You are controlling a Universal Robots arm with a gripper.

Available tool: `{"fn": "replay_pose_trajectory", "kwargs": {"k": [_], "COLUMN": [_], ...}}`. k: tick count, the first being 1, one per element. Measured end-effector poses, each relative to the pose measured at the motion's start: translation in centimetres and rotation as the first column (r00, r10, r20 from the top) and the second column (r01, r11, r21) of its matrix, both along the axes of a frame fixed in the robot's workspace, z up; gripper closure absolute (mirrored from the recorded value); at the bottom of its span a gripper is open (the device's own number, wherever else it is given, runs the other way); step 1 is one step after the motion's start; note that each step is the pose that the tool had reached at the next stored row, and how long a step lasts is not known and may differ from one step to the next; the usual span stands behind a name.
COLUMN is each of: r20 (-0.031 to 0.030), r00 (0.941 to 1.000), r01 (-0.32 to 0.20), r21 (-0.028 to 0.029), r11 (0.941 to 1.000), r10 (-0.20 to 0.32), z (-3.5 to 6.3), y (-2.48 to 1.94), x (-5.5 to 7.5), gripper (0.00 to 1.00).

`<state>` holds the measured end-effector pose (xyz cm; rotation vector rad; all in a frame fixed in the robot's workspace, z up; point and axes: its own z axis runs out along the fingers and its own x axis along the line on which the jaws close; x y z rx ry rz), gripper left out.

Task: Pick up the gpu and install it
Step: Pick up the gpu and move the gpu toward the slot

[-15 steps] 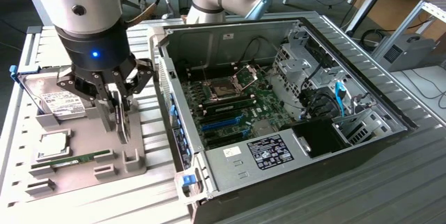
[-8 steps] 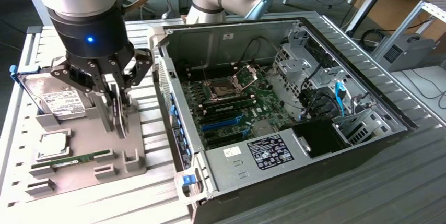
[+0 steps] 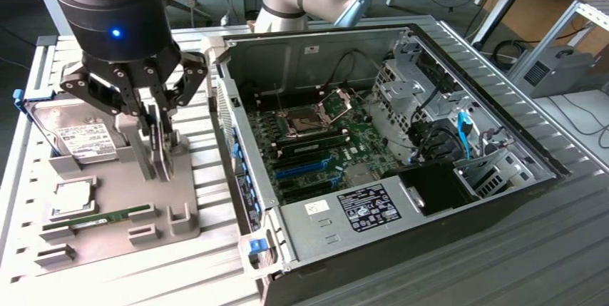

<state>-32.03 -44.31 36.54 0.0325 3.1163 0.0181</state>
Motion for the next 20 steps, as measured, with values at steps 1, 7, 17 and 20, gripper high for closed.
{"fn": "replay_pose_trajectory", "kwargs": {"k": [1,7,17,20], "r20": [0.0000,-0.0001,0.0000,-0.0001], "r00": [1.0000,1.0000,1.0000,1.0000], "r01": [0.000,0.000,0.000,0.000], "r21": [-0.0008,-0.0042,-0.0095,-0.0113], "r11": [1.0000,1.0000,1.0000,0.9999], "r10": [0.000,0.000,0.000,0.000], "z": [0.19,1.19,3.36,3.91], "y": [0.00,0.00,0.00,0.00], "x": [0.0,0.0,0.0,0.0], "gripper": [0.73,0.73,0.73,0.73]}}
